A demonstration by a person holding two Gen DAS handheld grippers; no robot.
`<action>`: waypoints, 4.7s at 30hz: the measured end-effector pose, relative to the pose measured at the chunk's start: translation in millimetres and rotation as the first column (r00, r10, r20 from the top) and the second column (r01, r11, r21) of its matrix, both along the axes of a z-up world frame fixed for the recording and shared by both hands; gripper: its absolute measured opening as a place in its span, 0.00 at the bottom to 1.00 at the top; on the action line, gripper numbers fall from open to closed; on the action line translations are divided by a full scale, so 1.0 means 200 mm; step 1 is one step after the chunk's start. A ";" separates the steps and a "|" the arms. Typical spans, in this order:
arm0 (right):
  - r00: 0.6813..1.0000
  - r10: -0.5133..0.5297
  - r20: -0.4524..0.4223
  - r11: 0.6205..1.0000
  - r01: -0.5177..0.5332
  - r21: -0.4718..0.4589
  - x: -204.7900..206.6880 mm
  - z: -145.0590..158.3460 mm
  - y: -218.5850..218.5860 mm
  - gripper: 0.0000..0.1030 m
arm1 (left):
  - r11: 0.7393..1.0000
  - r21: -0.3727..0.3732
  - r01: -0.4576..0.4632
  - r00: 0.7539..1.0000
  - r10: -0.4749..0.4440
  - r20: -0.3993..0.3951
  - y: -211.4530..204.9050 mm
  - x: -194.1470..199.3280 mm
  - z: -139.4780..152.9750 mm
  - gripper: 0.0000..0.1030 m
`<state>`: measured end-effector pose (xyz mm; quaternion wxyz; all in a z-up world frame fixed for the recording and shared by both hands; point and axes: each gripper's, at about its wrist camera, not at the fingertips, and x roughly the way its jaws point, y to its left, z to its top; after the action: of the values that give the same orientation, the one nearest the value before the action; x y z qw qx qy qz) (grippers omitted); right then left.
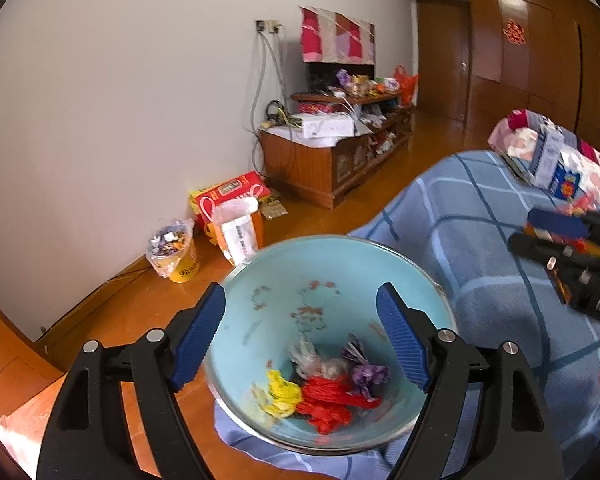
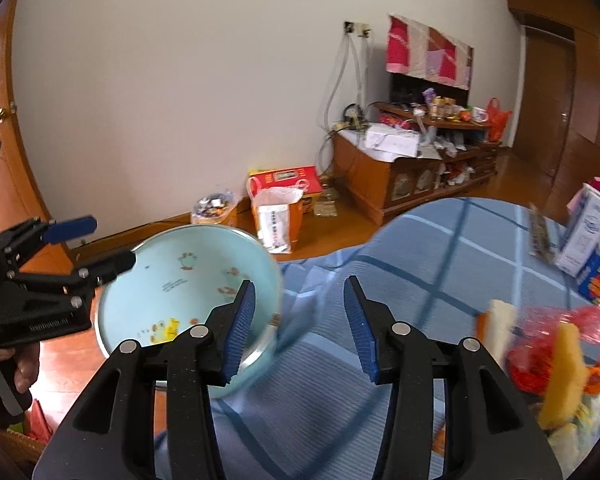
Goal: Organize soft objects
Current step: 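Move both tools back over the trash pile on the table, then grasp the white-and-orange snack wrapper with the left tool while the right tool grasps the yellow sponge, then carry the snack wrapper and yellow sponge over the light-blue bin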
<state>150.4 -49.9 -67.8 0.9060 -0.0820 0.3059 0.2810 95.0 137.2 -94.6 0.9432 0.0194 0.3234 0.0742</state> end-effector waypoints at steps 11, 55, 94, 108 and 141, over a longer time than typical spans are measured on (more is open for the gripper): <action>0.970 -0.235 0.057 0.972 0.235 0.012 -0.10 0.07 -0.60 0.55 | 0.987 0.032 0.155 0.987 -0.153 -0.037 -0.39 0.05 -0.07 0.79; 0.768 -0.639 -0.050 0.764 0.640 0.078 -0.31 -0.22 -1.69 0.72 | 0.878 -0.044 0.476 0.852 -0.473 -0.223 -1.38 0.40 -0.27 0.19; 0.922 -0.377 -0.090 0.926 0.375 -0.042 0.06 -0.11 -0.86 0.23 | 0.961 -0.030 0.275 0.961 -0.274 0.046 -0.64 0.17 0.10 0.12; 0.957 -0.289 0.024 0.957 0.288 0.028 -0.04 0.04 -0.65 0.23 | 0.973 0.006 0.230 0.970 -0.230 0.080 -0.49 0.05 0.16 0.13; 0.992 -0.093 0.080 0.996 0.093 0.004 0.01 0.08 -0.11 0.23 | 0.996 0.025 0.087 0.995 -0.088 0.048 -0.13 -0.04 0.07 0.13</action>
<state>152.5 -72.9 -51.9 0.9296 -0.0788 0.2727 0.2351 86.8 110.9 -81.5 0.9529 0.0426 0.2981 0.0371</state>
